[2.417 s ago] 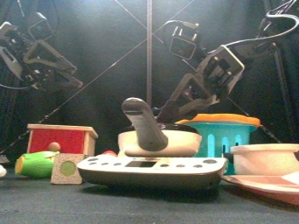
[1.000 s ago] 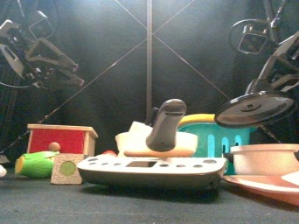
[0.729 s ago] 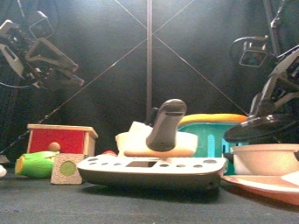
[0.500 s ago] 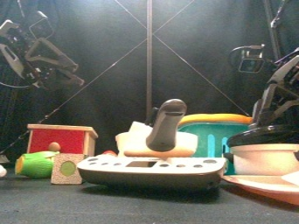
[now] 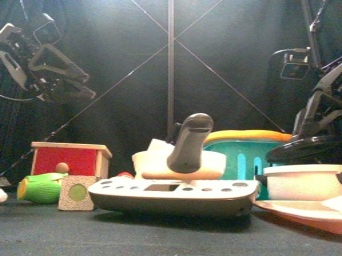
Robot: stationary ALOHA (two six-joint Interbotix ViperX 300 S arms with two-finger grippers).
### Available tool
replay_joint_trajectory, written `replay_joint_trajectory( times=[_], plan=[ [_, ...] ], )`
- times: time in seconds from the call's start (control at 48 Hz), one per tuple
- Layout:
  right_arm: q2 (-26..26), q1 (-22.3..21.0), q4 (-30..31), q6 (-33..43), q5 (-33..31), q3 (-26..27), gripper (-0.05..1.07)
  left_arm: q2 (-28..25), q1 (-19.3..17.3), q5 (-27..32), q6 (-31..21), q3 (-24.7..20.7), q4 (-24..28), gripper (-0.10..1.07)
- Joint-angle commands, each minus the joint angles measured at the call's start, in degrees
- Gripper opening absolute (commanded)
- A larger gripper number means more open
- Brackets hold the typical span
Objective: Place pot lid on pot
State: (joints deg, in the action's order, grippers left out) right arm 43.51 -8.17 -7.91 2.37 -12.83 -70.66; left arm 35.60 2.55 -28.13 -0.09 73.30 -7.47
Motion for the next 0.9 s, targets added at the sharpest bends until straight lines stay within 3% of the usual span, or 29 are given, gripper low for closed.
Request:
replay_joint_trajectory(
  times=[0.0, 0.875],
  plan=[
    [-0.53, -0.44, 0.0, 0.0, 0.62, 0.44, 0.71, 0.0, 0.09, -0.26, 0.0, -0.62, -0.09, 0.85],
    [-3.43, -1.14, 0.0, 0.0, 3.16, 0.09, 0.71, 0.0, 0.0, -0.26, 0.09, -0.62, -0.09, 0.85]
  ],
)
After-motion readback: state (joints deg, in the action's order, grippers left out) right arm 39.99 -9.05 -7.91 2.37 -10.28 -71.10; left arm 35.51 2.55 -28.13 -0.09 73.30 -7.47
